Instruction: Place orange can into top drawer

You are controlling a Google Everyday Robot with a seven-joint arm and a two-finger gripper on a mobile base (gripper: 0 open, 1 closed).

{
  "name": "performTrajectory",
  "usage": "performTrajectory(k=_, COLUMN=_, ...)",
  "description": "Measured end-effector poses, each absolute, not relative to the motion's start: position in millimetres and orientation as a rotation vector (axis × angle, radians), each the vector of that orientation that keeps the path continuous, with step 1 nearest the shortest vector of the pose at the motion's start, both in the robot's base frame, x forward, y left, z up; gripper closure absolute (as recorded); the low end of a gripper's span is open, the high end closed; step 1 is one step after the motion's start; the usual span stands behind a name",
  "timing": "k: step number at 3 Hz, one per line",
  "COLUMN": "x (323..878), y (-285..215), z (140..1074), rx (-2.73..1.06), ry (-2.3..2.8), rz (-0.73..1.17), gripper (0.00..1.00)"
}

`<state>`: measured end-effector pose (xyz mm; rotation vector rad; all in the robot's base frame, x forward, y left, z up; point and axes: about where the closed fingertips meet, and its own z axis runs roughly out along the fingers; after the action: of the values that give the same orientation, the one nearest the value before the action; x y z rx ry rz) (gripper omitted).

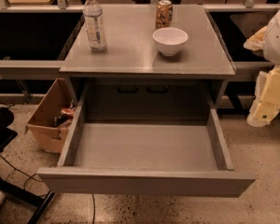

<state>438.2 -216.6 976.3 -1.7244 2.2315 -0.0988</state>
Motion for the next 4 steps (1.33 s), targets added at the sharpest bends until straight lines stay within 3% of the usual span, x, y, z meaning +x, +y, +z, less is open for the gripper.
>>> performTrajectory(k=2, x=470, y=-218, z=978, rx=-1.637, ry=2.132, rz=-0.105, gripper=0.0)
performTrajectory(k=4, x=627, y=-216, z=1013, rx=-1.178, ry=1.786, rz=0.15, gripper=0.0)
